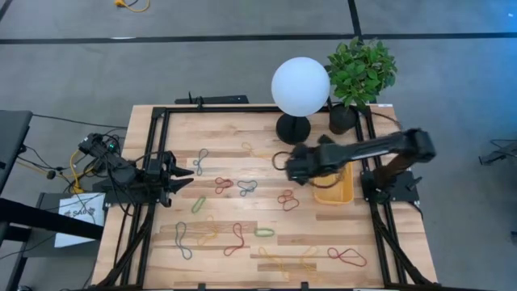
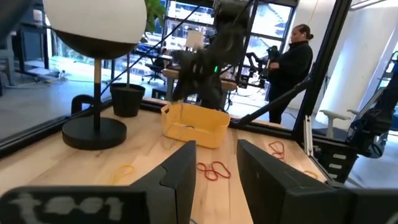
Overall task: Pick and place items into bin
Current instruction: Put the blue rubber band into the bin
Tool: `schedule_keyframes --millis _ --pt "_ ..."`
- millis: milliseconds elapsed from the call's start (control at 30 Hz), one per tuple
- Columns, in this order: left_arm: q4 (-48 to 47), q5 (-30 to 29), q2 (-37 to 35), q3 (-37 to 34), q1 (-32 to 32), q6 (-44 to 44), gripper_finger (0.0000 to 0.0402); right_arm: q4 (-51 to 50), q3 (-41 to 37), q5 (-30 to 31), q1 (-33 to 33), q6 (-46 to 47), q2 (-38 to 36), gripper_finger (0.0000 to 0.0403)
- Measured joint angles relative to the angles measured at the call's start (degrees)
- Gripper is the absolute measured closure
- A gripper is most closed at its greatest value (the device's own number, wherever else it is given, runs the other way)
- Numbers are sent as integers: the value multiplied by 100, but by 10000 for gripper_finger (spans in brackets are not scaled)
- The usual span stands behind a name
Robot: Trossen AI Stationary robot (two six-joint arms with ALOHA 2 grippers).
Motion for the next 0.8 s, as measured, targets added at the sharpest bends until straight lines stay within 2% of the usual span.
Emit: schedule_keyframes --millis 167,333,500,800 --pt "7 -4 0 0 1 -120 296 -1179 -8 216 359 1193 -922 400" --pt "12 -7 0 0 2 -167 296 -1763 -138 262 593 2055 -1406 401" --pt "13 -9 0 0 1 -274 296 -1666 -493 101 597 2239 -1489 402" --pt "11 -11 0 0 1 -321 296 -1169 -1536 -351 555 2428 -1093 402"
